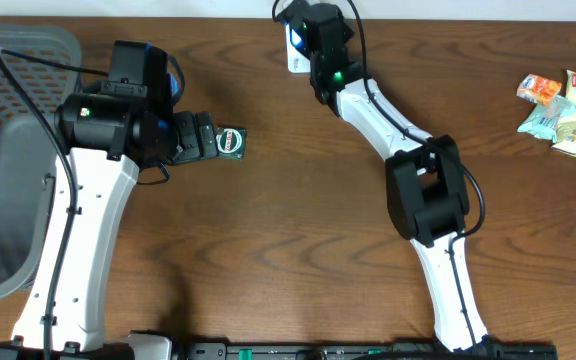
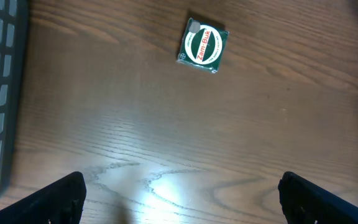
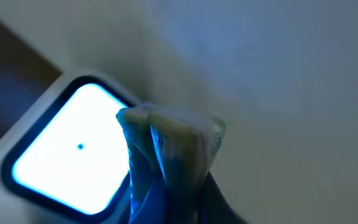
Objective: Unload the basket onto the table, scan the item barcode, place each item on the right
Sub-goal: 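Carry the green tissue pack to the right edge and release it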
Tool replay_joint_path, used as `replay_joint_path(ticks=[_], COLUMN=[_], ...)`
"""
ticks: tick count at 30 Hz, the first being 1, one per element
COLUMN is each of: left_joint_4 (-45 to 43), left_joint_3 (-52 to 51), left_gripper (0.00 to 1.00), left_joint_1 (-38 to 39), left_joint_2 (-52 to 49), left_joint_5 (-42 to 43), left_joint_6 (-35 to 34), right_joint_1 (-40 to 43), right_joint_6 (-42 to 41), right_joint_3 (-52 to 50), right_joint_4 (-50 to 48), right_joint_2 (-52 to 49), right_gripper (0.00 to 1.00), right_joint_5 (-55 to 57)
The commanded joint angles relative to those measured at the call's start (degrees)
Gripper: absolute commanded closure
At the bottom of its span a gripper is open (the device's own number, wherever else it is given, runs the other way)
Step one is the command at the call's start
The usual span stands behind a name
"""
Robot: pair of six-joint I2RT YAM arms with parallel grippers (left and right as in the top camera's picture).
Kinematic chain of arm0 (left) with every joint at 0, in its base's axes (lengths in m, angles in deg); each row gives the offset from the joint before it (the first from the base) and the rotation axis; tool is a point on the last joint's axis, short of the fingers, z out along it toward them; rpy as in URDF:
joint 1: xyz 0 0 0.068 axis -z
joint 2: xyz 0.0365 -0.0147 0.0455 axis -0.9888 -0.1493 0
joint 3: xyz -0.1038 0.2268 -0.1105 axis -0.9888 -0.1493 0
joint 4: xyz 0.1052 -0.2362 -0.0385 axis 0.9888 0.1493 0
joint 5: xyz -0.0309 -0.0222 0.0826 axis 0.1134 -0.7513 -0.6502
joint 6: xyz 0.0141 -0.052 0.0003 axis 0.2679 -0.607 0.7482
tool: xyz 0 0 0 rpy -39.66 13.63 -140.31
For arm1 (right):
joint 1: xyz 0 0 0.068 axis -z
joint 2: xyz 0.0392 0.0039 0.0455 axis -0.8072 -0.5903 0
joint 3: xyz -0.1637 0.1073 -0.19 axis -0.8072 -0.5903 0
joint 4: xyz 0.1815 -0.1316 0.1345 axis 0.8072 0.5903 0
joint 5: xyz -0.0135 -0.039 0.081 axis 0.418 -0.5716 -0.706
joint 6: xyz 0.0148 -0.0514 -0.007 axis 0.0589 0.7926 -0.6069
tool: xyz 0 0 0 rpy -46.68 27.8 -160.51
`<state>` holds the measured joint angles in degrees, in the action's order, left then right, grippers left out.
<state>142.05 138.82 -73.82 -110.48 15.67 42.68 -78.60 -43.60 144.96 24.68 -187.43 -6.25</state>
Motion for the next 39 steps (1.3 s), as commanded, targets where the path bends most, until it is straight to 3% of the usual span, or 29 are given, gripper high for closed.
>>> replay_joint_path(ticks=[1, 7, 17, 18, 19, 20, 21, 28, 36, 39], left_joint_4=[0.0, 0.0, 0.0, 0.0, 0.0, 0.0, 0.0, 0.0, 0.0, 0.0], left_joint_3=[0.2, 0.2, 0.2, 0.2, 0.2, 0.2, 0.2, 0.2, 0.2, 0.2], left_gripper=[0.02, 0.02, 0.02, 0.02, 0.02, 0.02, 0.02, 0.02, 0.02, 0.02], left_joint_1=[-0.1, -0.1, -0.1, -0.1, -0.1, -0.1, -0.1, -0.1, -0.1, -0.1], left_joint_2=[0.0, 0.0, 0.0, 0.0, 0.0, 0.0, 0.0, 0.0, 0.0, 0.0], left_joint_5=[-0.3, -0.3, -0.3, -0.3, -0.3, -0.3, -0.3, -0.3, -0.3, -0.3], left_joint_6=[0.2, 0.2, 0.2, 0.2, 0.2, 0.2, 0.2, 0.2, 0.2, 0.2], right_joint_1=[0.3, 6.4, 25.2, 27.0, 28.9, 30.5, 32.2, 39.2, 38.9, 36.5], right_joint_6=[1.5, -13.5, -18.6, -20.2, -22.5, -24.3, -25.7, -32.8, -35.6, -35.6], right_joint_3=[1.1, 1.1, 0.9, 0.9, 0.9, 0.9, 0.9, 0.9, 0.7, 0.0], right_joint_4=[0.5, 14.0, 40.7, 42.4, 43.9, 45.2, 46.5, 51.1, 53.9, 53.6], right_joint_2=[4.0, 12.8, 15.4, 15.2, 15.1, 15.1, 15.1, 15.1, 15.1, 15.1], right_gripper=[0.99, 0.99, 0.99, 0.93, 0.74, 0.43, 0.02, 0.01, 0.01, 0.01], right_joint_5=[7.0, 4.7, 5.2, 5.1, 4.3, 2.9, 0.3, -21.0, -63.4, -74.3])
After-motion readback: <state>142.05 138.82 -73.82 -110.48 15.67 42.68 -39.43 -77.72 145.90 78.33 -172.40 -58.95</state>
